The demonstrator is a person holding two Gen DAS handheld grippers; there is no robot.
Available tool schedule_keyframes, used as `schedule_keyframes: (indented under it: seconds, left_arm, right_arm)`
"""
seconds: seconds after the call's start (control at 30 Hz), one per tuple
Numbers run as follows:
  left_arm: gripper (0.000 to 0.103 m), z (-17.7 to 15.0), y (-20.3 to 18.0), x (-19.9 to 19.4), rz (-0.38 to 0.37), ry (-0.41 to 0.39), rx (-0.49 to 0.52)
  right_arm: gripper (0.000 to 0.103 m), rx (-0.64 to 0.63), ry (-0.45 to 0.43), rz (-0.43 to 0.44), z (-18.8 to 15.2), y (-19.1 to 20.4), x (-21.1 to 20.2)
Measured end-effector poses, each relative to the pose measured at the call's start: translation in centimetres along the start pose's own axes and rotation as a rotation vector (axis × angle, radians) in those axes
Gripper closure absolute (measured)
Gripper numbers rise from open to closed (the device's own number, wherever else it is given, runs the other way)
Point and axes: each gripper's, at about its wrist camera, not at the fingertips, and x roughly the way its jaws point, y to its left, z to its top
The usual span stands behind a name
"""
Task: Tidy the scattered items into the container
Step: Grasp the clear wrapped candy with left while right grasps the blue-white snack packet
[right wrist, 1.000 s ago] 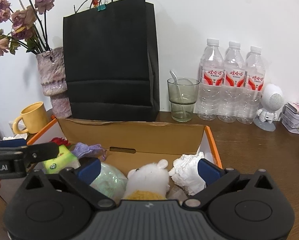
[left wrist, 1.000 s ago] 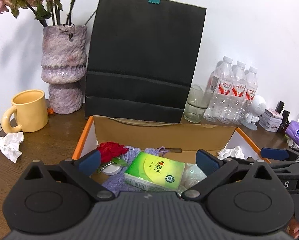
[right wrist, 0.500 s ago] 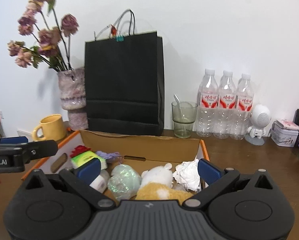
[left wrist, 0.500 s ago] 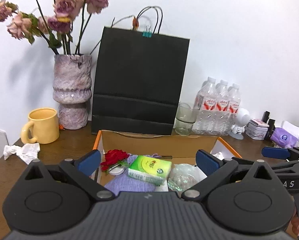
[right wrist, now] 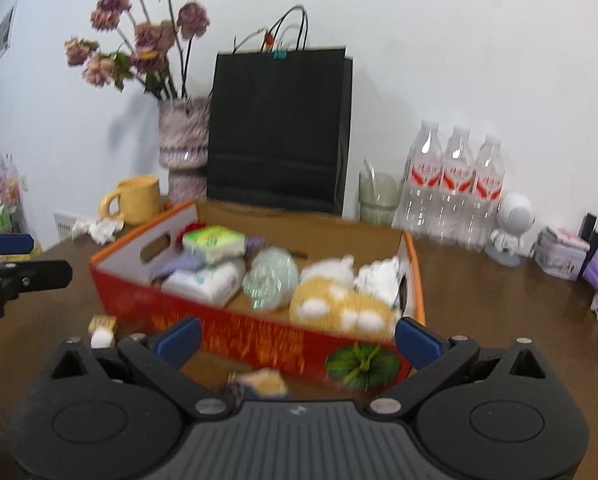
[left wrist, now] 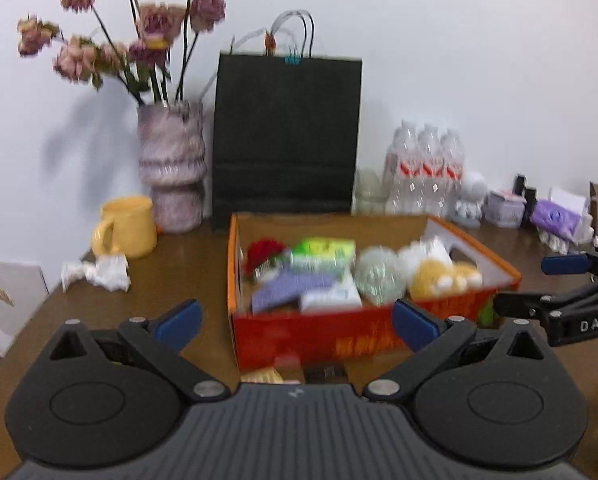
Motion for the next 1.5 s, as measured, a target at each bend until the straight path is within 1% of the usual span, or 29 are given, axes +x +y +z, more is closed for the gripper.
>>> schedule_keyframes:
  seconds: [0.1,0.2,0.3,0.37,0.4,0.43,0.5,0.53,0.63,0.83,1.0,1.07,1.1,1.17,1.23,1.27,1.3,1.33,1.37,1.4,1.43,1.5]
  left_arm:
    - [0.0,-1.6,-0.4,0.7,-0.02,0.054,-0.003]
    - [0.0,-3.0,-1.0,1.5,-0.044,0.095,0.007]
    - [0.0,-3.9,-1.8,2.2,-0.059,0.129,0.02]
    - [0.002,-4.1,-2.3,2.4,-0.075,0.139,0.029]
    - [0.007,-4.3,-2.5,2.5,-0.084,0.142,0.033]
    - [0.013,-4.3,-2.7,2.6,-0.09,0.147,0.039]
    - [0.022,-4.4,-2.9,2.9,-0.103,0.158,0.042]
    - [0.024,-4.4,-2.9,3.1,-0.113,0.165,0.038]
    - [0.031,-4.5,-3.0,3.5,-0.122,0.171,0.047]
    - [0.035,-4.6,-3.3,4.5,-0.115,0.189,0.07]
    - [0.035,-4.8,-2.9,5.7,-0.099,0.228,0.064]
    - [0.038,-4.9,-2.8,6.0,-0.097,0.23,0.071]
    - [0.04,-4.9,-2.8,6.0,-0.096,0.229,0.074]
    - [0.044,-4.8,-2.7,6.1,-0.096,0.228,0.069]
    - [0.055,-4.8,-2.5,6.1,-0.092,0.225,0.07]
    - [0.057,-4.8,-2.4,6.1,-0.094,0.223,0.071]
    - [0.063,-4.8,-2.4,6.1,-0.094,0.222,0.073]
    - [0.071,-4.8,-2.3,6.0,-0.093,0.22,0.075]
    - [0.076,-4.7,-2.3,6.0,-0.093,0.219,0.077]
    - [0.082,-4.8,-2.3,6.0,-0.093,0.218,0.078]
    - [0.083,-4.8,-2.3,6.0,-0.092,0.216,0.078]
    - [0.084,-4.9,-2.4,5.9,-0.089,0.211,0.084]
  right_arm:
    - [0.0,0.006,0.042,0.011,-1.3,0.3,0.8]
    - [0.0,0.007,0.058,0.005,-2.4,0.7,1.6]
    - [0.004,0.018,0.059,0.014,-3.1,0.9,2.3]
    - [0.007,0.022,0.068,0.023,-3.3,1.0,2.7]
    - [0.007,0.022,0.073,0.024,-3.3,1.0,2.9]
    - [0.007,0.023,0.076,0.026,-3.4,1.0,3.1]
    - [0.007,0.024,0.08,0.031,-3.5,1.0,3.3]
    - [0.007,0.021,0.079,0.033,-3.6,1.0,3.4]
    - [0.017,0.015,0.084,0.04,-3.6,1.1,3.7]
    - [0.019,0.022,0.096,0.049,-3.7,1.0,4.3]
    - [0.027,0.031,0.105,0.06,-3.7,0.9,4.7]
    - [0.033,0.034,0.113,0.065,-3.8,0.9,4.8]
    - [0.034,0.037,0.117,0.069,-3.8,0.8,4.9]
    - [0.043,0.044,0.125,0.076,-3.8,0.8,5.1]
    - [0.051,0.052,0.136,0.087,-3.9,0.7,5.2]
    - [0.054,0.055,0.143,0.091,-3.9,0.7,5.3]
    - [0.054,0.058,0.146,0.093,-4.0,0.8,5.3]
    - [0.055,0.058,0.145,0.095,-4.0,0.8,5.3]
    - [0.057,0.057,0.14,0.097,-4.0,0.8,5.1]
    - [0.057,0.058,0.135,0.1,-4.0,0.8,5.0]
    - [0.058,0.058,0.131,0.102,-4.0,0.8,4.9]
    - [0.065,0.058,0.126,0.103,-4.0,0.8,4.8]
